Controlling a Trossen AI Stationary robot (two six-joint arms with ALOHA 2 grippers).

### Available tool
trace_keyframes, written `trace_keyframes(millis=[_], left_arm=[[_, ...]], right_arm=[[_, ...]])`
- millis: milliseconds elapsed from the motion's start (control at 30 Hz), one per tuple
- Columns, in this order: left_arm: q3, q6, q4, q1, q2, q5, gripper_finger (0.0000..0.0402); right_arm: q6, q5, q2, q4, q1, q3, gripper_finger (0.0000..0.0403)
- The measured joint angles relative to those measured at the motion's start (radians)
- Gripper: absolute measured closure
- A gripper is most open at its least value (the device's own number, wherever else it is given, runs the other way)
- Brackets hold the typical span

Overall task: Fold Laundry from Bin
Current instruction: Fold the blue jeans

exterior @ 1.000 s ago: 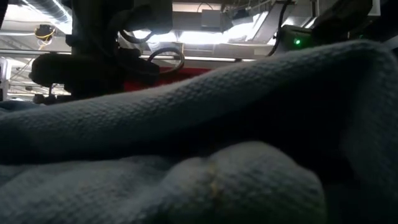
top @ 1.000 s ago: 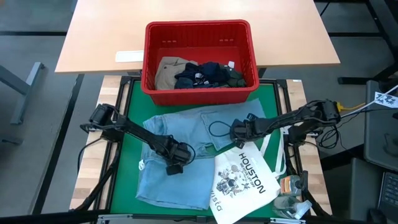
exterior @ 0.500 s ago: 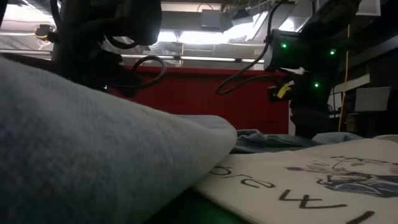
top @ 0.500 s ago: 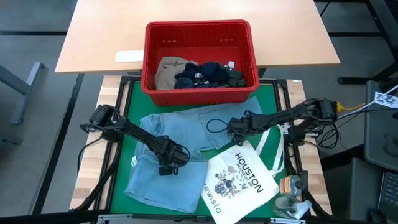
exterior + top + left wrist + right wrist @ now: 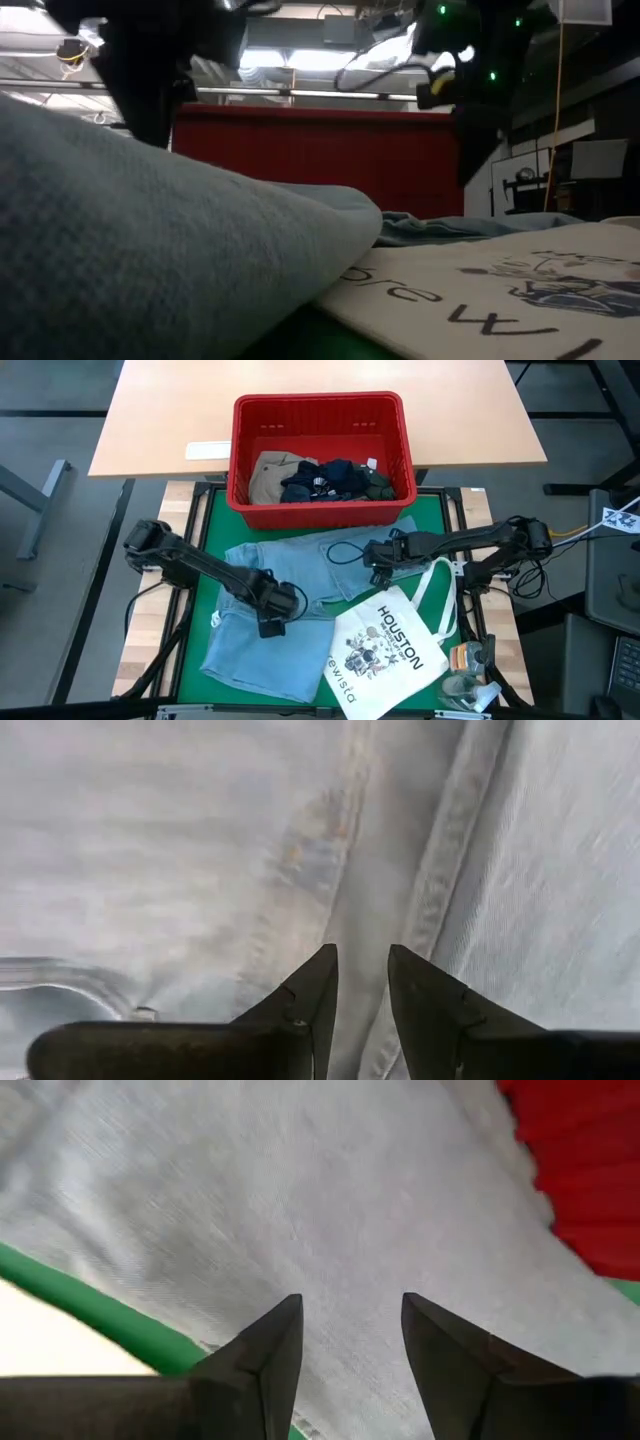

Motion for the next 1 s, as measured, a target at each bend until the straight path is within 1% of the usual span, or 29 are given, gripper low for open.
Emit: trace_keyframes(millis=[167, 300, 367, 433, 567, 667, 800, 867, 1000], left_arm=[[0.0, 0.0, 0.049, 0.059, -0.046, -0.043, 0.0314], [0.001, 0.034, 0.176, 0.107, -0.046, -0.112, 0.0314], [0.001, 0.097, 0.26, 0.126, -0.047, -0.145, 0.0314], [0.001, 0.193, 0.337, 0.14, -0.04, -0.159, 0.0314], [0.002, 0.366, 0.504, 0.16, -0.021, -0.157, 0.0309], [0.002, 0.472, 0.612, 0.17, 0.014, -0.153, 0.0292], [0.002, 0.59, 0.721, 0.18, 0.071, -0.153, 0.0259], [0.002, 0.654, 0.751, 0.185, 0.108, -0.152, 0.0244], [0.002, 0.789, 0.781, 0.189, 0.18, -0.154, 0.0233]], right_arm=[[0.002, -0.057, -0.044, 0.045, 0.0, 0.035, 0.0233], [0.001, -0.105, -0.045, 0.046, 0.001, 0.064, 0.0233], [0.001, -0.123, -0.046, 0.049, 0.001, 0.069, 0.0233], [0.001, -0.129, -0.046, 0.046, 0.001, 0.069, 0.0233], [-0.002, -0.162, -0.046, 0.046, 0.001, 0.069, 0.0233], [-0.03, -0.195, -0.046, 0.045, 0.001, 0.07, 0.0233], [-0.048, -0.206, -0.046, 0.023, 0.001, 0.088, 0.0233], [-0.049, -0.206, -0.046, 0.0, 0.001, 0.114, 0.0233], [-0.057, -0.201, -0.046, -0.057, 0.001, 0.177, 0.0233]])
